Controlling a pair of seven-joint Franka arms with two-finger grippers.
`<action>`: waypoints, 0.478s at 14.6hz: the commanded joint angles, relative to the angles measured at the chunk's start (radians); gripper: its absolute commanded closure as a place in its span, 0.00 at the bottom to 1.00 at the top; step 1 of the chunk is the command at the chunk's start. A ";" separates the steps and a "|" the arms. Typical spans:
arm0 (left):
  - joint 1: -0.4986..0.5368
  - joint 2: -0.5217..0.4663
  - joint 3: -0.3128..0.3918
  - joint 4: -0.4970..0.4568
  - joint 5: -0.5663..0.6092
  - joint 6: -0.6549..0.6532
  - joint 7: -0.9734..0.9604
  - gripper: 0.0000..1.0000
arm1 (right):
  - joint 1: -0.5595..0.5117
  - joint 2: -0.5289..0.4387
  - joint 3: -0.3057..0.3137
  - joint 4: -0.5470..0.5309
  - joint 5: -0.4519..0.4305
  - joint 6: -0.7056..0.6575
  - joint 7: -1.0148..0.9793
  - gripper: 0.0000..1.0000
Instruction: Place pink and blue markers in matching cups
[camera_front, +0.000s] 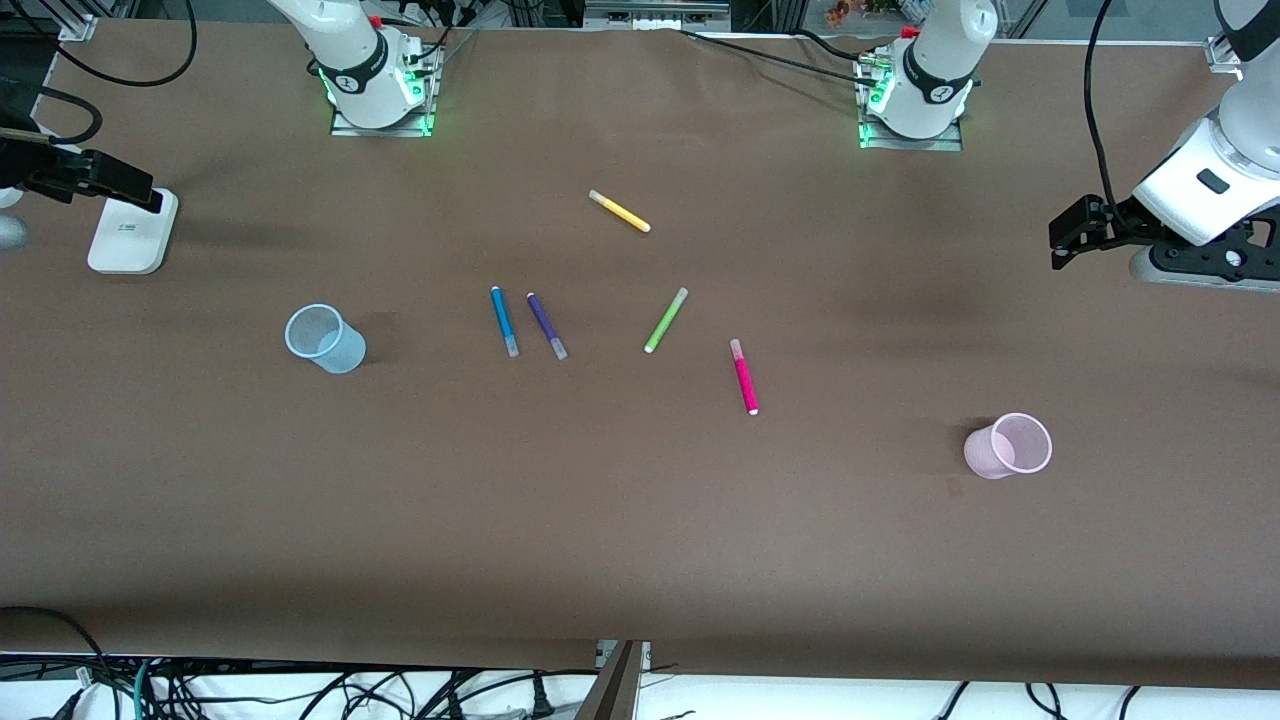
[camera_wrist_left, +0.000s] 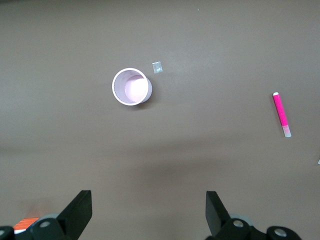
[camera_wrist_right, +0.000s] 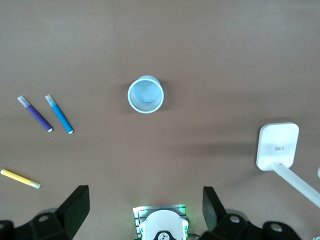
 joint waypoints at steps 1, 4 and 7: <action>0.009 0.003 -0.009 0.010 -0.014 -0.013 0.002 0.00 | -0.008 0.032 0.005 0.023 0.049 0.013 -0.024 0.00; 0.009 0.003 -0.011 0.010 -0.014 -0.013 0.002 0.00 | 0.001 0.043 0.009 0.016 0.048 0.044 -0.012 0.00; 0.009 0.003 -0.014 0.010 -0.014 -0.011 0.002 0.00 | 0.018 0.117 0.015 0.018 0.048 0.044 -0.021 0.00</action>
